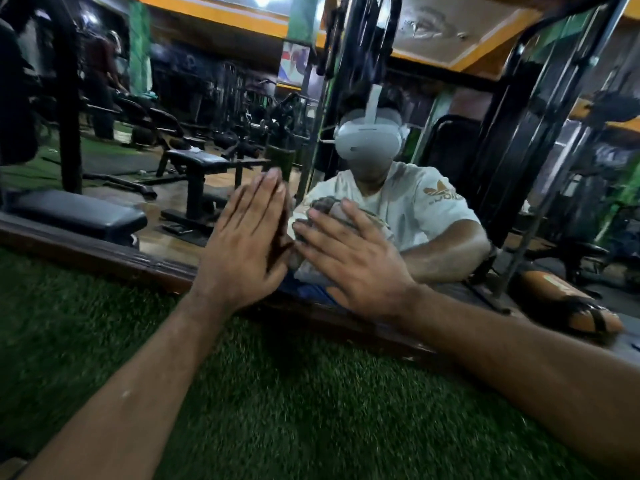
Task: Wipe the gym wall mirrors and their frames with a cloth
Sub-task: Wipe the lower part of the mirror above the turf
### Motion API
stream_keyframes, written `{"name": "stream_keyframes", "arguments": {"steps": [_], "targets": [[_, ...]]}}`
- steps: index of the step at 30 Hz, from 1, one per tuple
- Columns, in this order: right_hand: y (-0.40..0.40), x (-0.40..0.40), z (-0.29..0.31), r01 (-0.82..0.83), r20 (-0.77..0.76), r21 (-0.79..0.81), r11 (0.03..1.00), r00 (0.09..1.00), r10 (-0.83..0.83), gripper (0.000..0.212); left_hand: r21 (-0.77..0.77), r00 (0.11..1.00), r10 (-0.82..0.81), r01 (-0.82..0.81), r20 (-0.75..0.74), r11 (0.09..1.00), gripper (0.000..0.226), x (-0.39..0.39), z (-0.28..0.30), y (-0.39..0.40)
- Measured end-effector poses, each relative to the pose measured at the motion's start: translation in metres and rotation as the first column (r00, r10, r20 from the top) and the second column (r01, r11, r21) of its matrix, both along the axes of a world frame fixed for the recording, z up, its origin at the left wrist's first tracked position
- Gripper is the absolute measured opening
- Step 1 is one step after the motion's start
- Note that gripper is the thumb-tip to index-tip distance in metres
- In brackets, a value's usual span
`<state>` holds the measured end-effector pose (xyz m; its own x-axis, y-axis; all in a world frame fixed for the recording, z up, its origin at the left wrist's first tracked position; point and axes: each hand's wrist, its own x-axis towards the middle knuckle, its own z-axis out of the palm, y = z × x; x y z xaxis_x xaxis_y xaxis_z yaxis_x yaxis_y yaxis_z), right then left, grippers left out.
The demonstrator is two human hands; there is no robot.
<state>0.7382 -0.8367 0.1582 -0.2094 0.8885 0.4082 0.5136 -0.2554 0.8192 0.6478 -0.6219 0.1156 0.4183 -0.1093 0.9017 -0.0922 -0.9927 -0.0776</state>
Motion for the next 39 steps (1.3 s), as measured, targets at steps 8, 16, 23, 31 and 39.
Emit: {"name": "stream_keyframes", "arguments": {"steps": [8, 16, 23, 31, 39], "targets": [[0.042, -0.005, 0.076, -0.025, -0.03, 0.221, 0.975, 0.999, 0.032, 0.052, 0.044, 0.984, -0.138, 0.134, 0.115, 0.99, 0.069, -0.001, 0.061, 0.035], [0.043, -0.018, 0.101, 0.053, -0.08, 0.383, 0.922, 0.997, -0.024, 0.054, -0.014, 0.971, -0.22, 0.222, 0.093, 0.975, 0.06, 0.005, 0.064, 0.04], [0.033, -0.022, 0.073, 0.129, -0.103, 0.251, 0.959, 0.989, -0.106, 0.061, -0.056, 0.976, -0.202, 0.207, 0.085, 0.977, 0.065, 0.004, 0.048, 0.036], [0.069, -0.014, 0.034, -0.009, -0.109, 0.288, 0.958, 0.993, 0.042, 0.051, -0.087, 0.977, -0.175, 0.186, 0.119, 0.979, 0.065, 0.005, 0.017, 0.049], [0.075, -0.014, 0.019, -0.02, -0.06, 0.301, 0.953, 0.997, 0.04, 0.051, -0.065, 0.976, -0.209, 0.213, 0.06, 0.975, 0.071, -0.001, 0.015, 0.061]]}}
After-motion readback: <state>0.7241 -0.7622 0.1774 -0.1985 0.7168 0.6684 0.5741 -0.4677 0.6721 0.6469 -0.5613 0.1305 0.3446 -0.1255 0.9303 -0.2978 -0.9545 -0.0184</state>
